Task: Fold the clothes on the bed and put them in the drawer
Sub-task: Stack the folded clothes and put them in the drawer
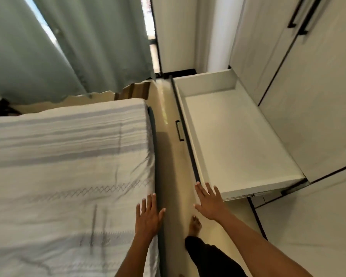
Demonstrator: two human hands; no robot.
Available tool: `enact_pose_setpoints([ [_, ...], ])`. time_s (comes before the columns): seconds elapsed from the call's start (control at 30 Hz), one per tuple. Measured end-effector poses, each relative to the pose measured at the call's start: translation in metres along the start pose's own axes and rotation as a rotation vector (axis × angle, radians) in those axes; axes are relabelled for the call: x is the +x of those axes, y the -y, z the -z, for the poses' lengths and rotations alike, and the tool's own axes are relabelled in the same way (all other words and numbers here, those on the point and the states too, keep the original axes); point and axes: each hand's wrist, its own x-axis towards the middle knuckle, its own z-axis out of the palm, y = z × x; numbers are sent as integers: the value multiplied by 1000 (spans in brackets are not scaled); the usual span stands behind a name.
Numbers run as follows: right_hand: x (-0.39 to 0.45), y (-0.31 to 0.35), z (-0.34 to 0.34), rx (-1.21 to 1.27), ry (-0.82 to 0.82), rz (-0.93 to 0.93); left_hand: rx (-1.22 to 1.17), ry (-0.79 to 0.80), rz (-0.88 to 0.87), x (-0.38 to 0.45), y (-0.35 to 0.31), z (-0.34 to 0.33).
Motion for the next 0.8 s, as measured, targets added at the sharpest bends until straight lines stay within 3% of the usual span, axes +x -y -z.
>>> enact_pose_setpoints([
  [0.23, -60, 78, -13, -74, 71, 177, -180, -42, 322, -151, 60, -40],
  [0.47, -92, 162, -32, -242, 247, 514, -404, -193, 627, -263, 89, -75],
  [0.6, -102, 198, -59, -340, 276, 676, -453, -313, 785, -308, 98, -106],
  [0.8, -134, 285, -92, -473, 335, 914, -563, -341, 1056, -378, 130, -146],
])
